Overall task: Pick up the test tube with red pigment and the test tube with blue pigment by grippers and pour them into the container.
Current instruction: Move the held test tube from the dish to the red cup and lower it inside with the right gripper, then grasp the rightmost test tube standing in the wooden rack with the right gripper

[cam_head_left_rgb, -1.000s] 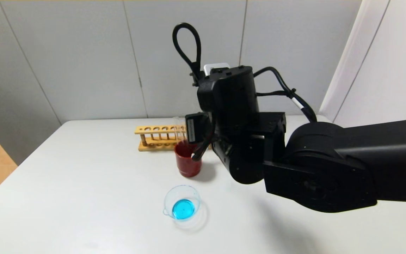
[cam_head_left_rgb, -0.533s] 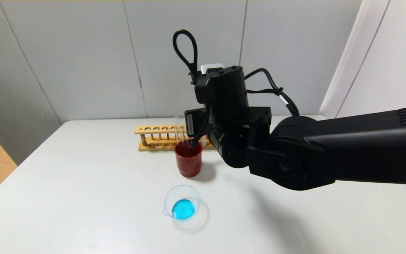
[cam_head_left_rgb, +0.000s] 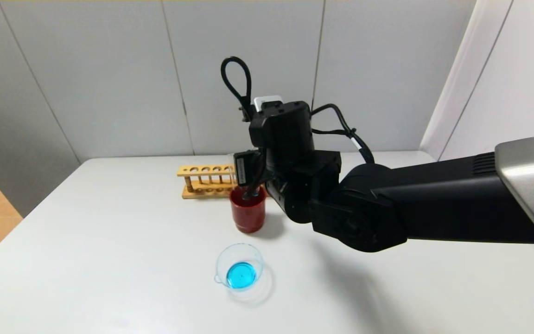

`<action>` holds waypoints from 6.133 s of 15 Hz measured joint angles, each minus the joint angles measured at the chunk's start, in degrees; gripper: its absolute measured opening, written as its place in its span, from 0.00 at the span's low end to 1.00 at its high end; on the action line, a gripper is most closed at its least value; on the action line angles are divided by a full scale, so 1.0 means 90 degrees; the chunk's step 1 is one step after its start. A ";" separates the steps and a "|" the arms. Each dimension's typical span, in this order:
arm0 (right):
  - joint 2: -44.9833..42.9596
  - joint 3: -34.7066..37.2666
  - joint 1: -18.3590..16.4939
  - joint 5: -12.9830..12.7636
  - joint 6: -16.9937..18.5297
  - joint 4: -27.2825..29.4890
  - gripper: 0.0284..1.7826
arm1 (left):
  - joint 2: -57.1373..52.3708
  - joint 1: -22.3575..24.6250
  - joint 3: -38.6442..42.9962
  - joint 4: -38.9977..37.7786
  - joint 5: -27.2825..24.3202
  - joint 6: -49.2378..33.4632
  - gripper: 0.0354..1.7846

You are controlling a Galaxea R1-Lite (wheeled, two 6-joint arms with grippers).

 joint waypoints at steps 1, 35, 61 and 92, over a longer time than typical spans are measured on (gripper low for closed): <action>0.0030 0.0000 0.0012 0.0024 0.0000 -0.0005 0.14 | 0.0000 0.0000 0.0000 0.0000 0.0000 0.0000 0.96; 0.0490 0.0405 0.0065 0.0703 -0.0134 -0.0012 0.90 | 0.0000 0.0000 0.0000 -0.0003 0.0000 0.0000 0.96; -0.1811 0.2770 -0.1096 0.0214 -0.0058 -0.1616 0.97 | 0.0000 0.0000 0.0000 -0.0003 0.0000 0.0000 0.96; -0.4049 0.4643 -0.1669 -0.0022 -0.0221 -0.1861 0.97 | 0.0000 0.0000 0.0000 0.0000 0.0000 0.0000 0.96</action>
